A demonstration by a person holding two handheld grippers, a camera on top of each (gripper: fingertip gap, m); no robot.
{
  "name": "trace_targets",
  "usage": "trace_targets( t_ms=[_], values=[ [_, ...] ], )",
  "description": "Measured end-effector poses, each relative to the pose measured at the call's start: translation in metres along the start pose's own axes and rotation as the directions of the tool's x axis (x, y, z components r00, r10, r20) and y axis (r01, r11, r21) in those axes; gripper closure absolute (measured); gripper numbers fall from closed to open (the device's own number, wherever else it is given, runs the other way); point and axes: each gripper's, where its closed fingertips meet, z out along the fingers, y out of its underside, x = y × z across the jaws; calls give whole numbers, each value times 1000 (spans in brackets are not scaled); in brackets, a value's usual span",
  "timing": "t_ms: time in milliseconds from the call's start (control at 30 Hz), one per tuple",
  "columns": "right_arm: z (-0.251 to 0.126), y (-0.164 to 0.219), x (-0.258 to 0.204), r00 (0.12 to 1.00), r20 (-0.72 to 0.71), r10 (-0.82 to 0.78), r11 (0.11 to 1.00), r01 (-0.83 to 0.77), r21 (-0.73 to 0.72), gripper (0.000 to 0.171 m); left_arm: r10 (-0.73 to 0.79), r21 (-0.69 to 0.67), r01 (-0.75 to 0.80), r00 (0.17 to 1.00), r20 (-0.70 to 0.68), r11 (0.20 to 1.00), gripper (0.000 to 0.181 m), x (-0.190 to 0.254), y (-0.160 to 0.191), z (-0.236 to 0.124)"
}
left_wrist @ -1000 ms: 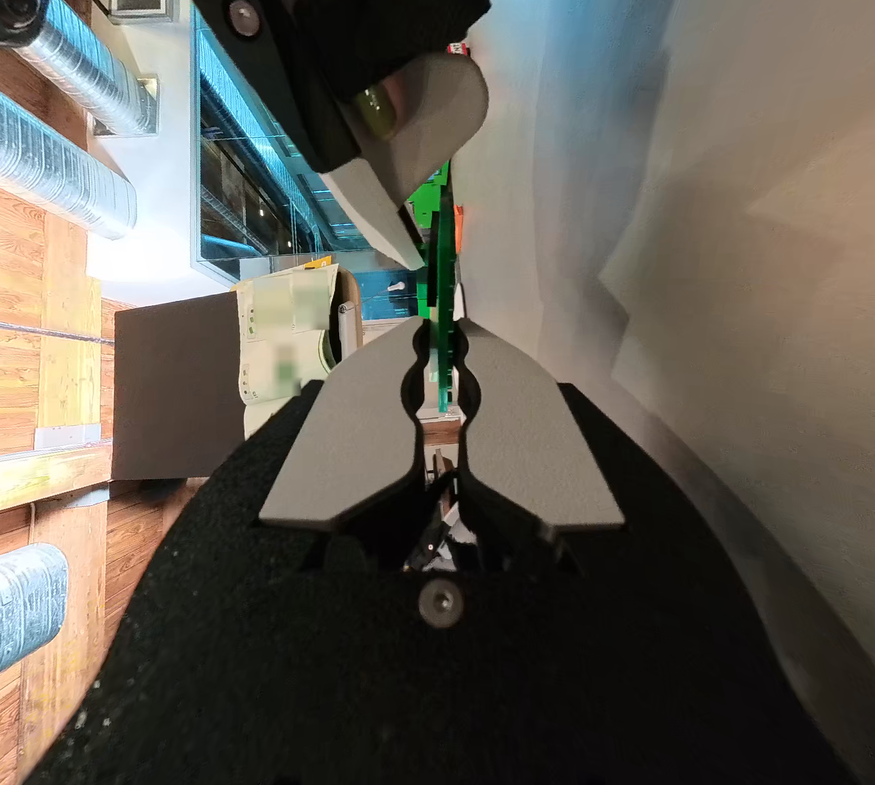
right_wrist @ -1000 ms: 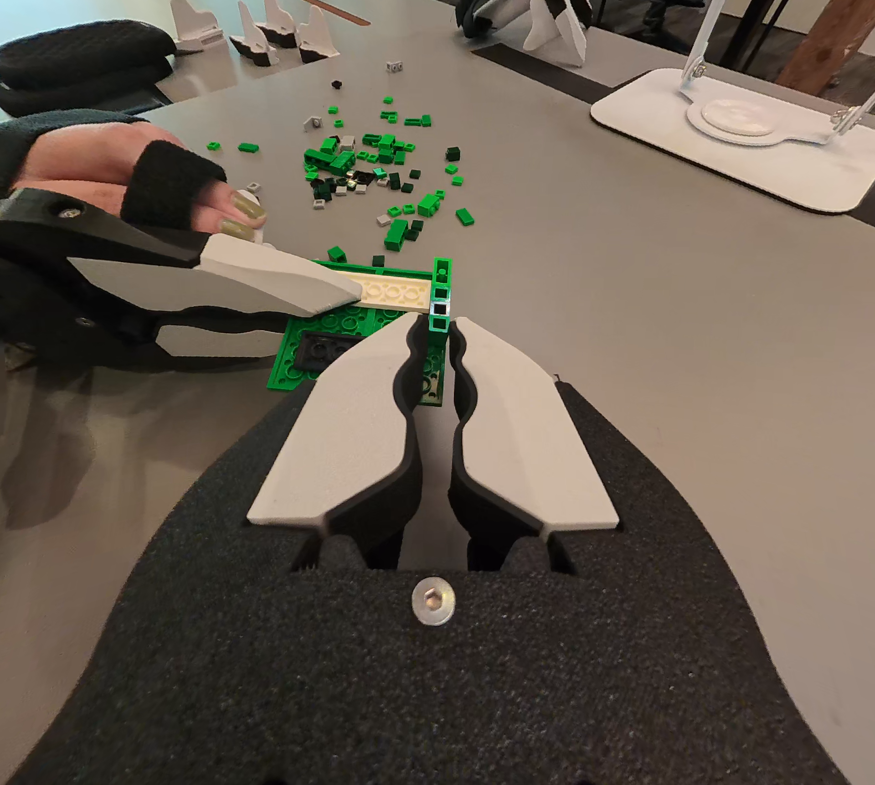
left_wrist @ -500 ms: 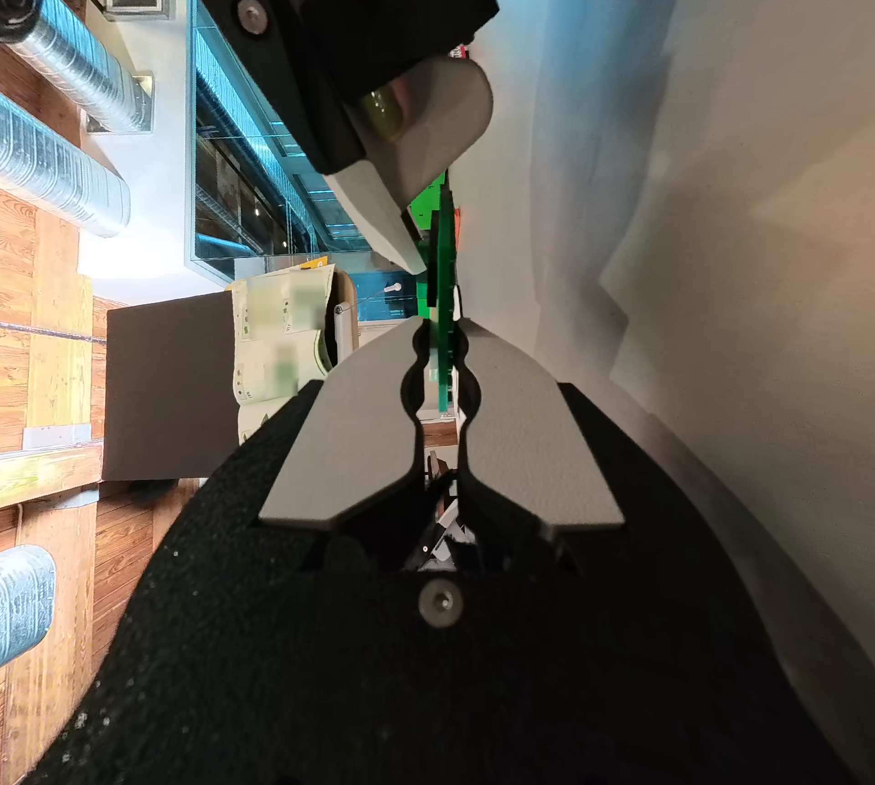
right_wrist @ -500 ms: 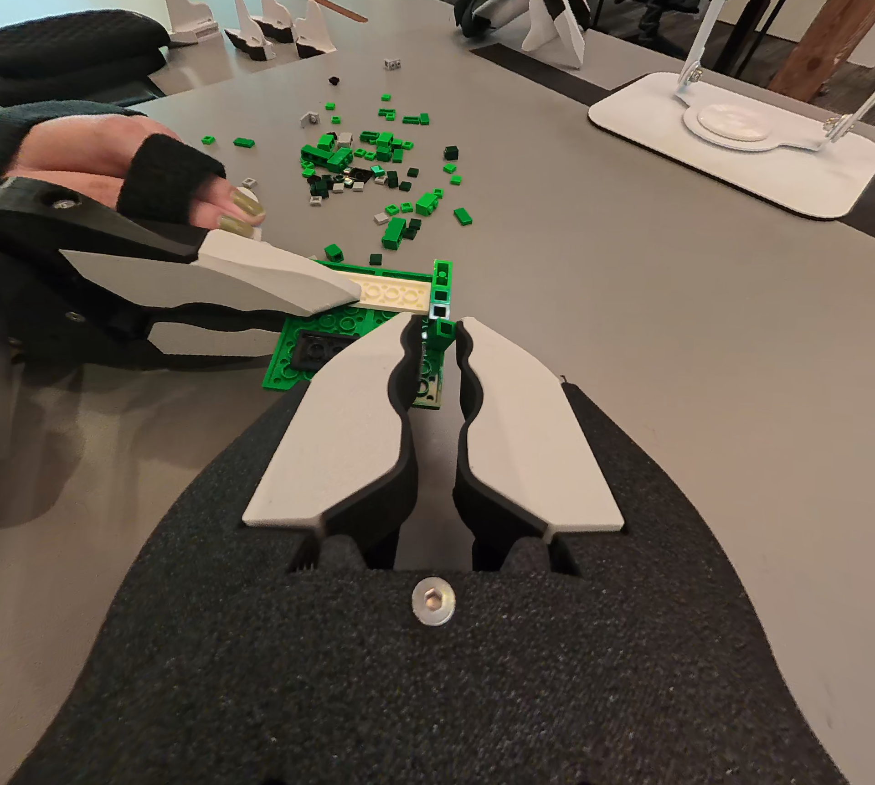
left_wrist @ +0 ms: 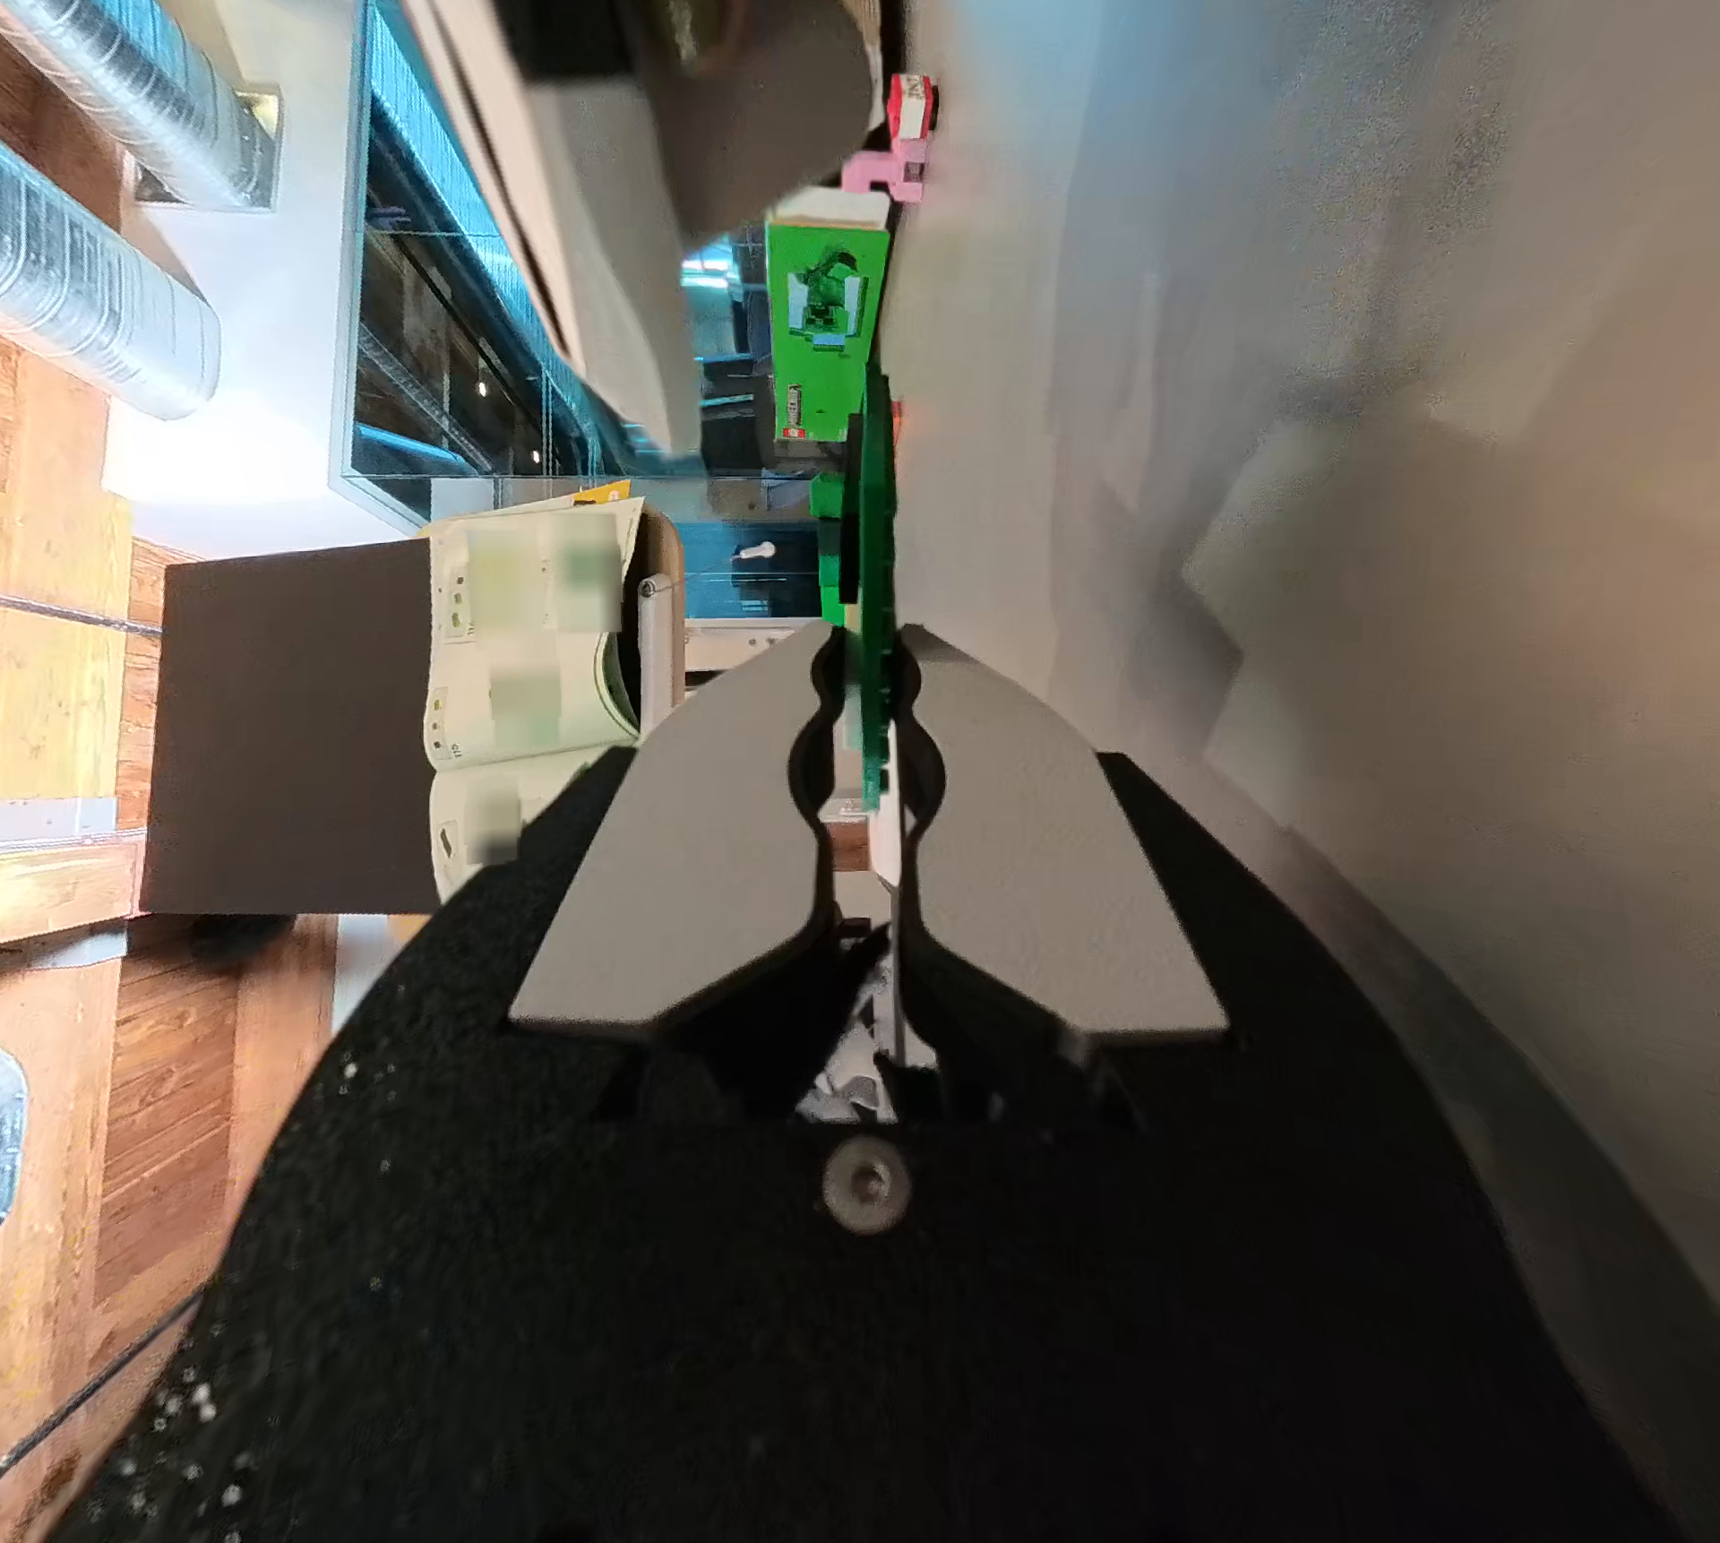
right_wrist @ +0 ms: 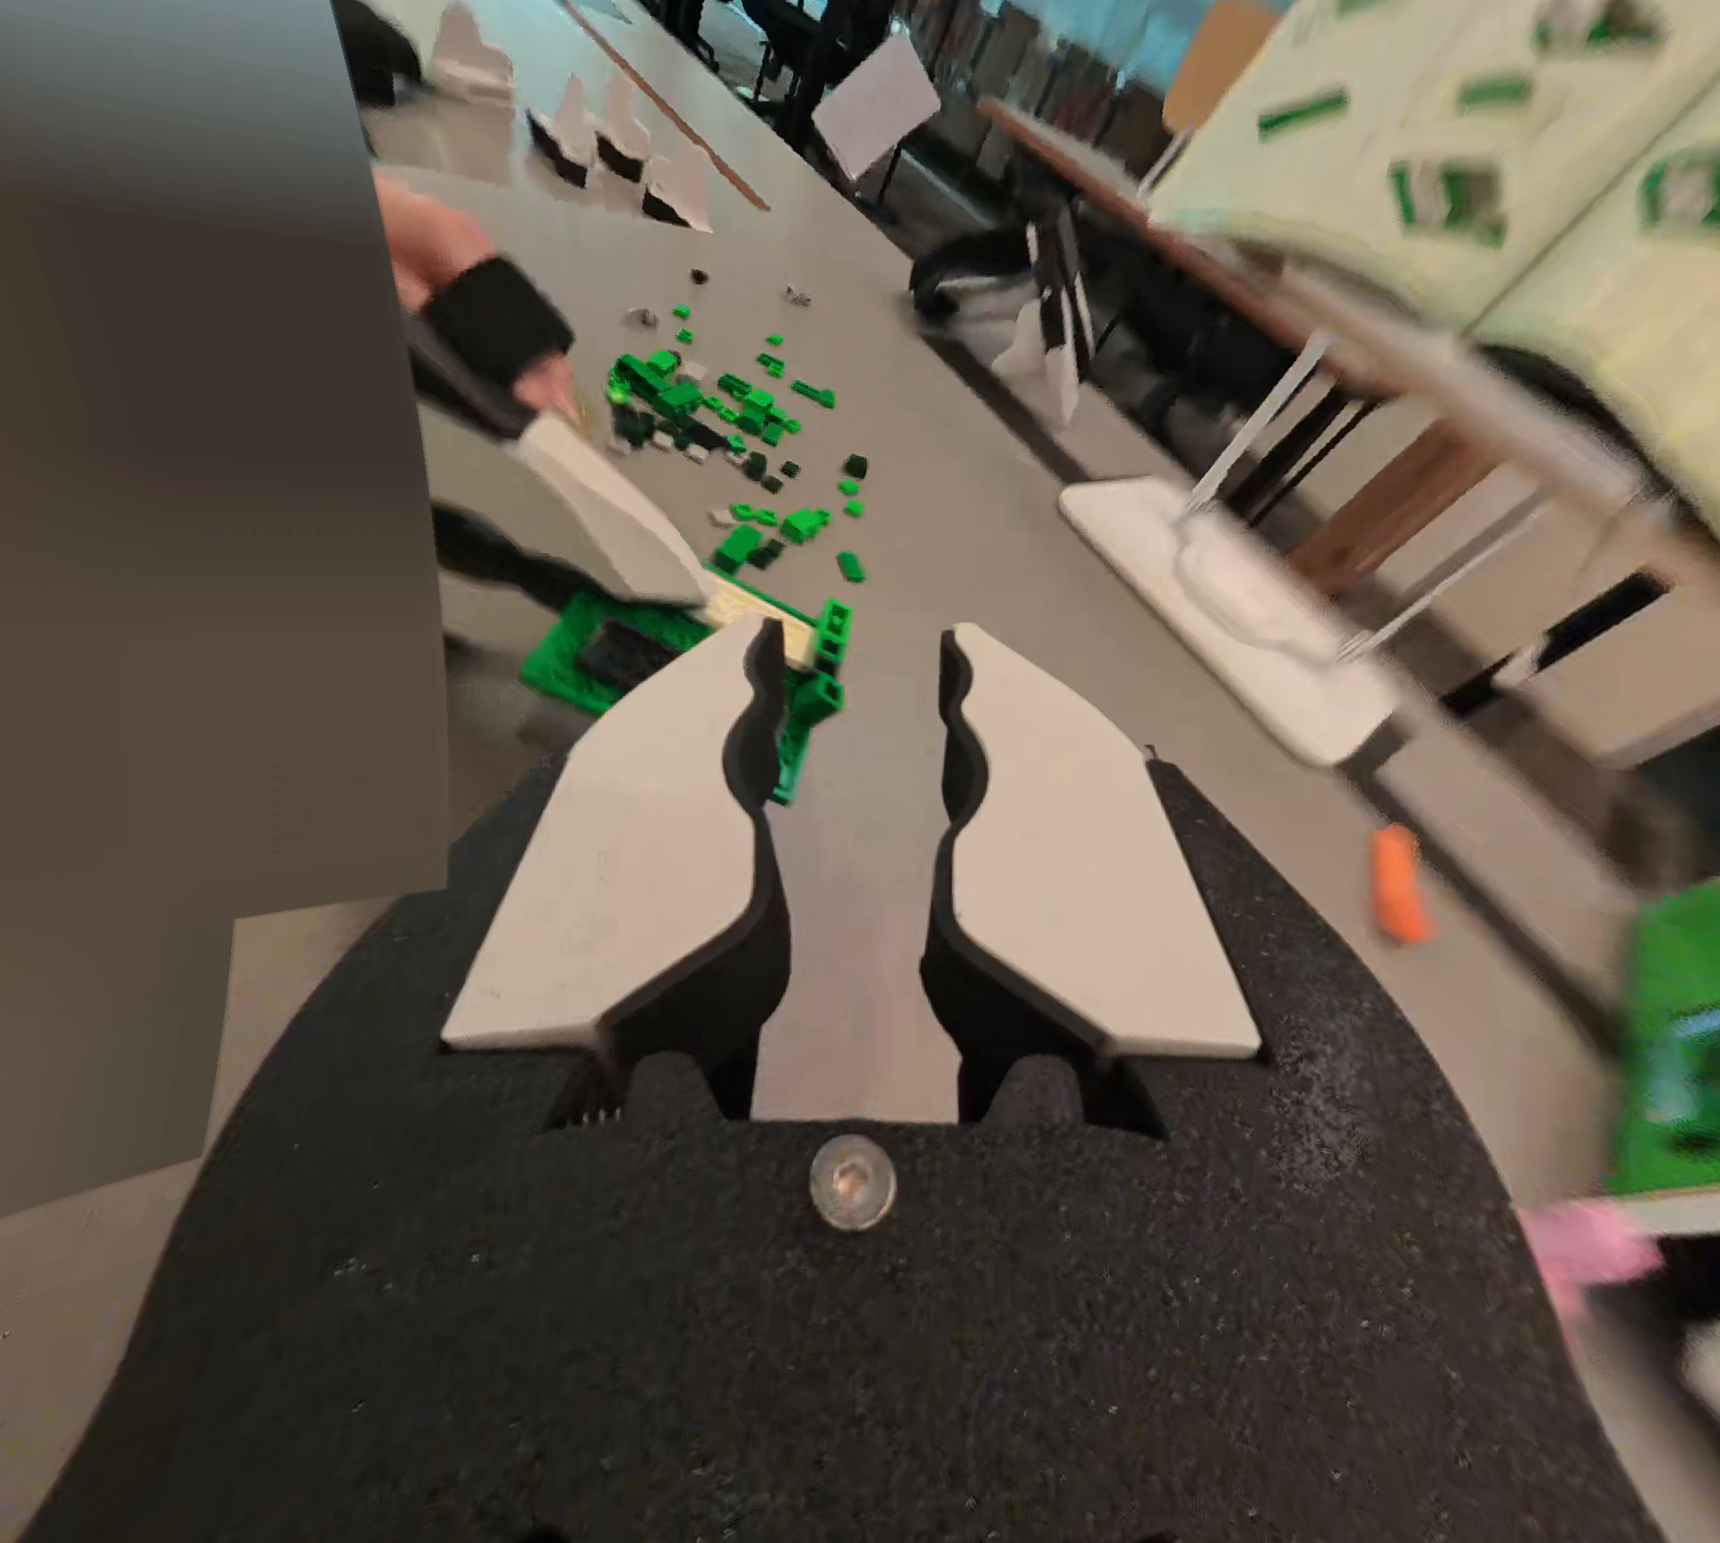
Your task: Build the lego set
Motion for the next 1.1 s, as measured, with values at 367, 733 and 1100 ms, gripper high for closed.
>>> trace_targets(
  t_ms=[367, 733, 1100],
  values=[
    [2, 53, -8, 709, -3, -706, 704, 701, -113, 123, -50, 28, 50, 999, -1, 998, 174, -1, -3, -3],
    [16, 39, -16, 639, -130, -759, 648, 760, -48, 134, -49, 59, 50, 999, -18, 997, 174, 3, -10, -5],
    [19, 41, -19, 602, -124, -789, 611, 789, -59, 154, -41, 66, 44, 998, -48, 997, 173, 9, -12, -5]
  ],
)
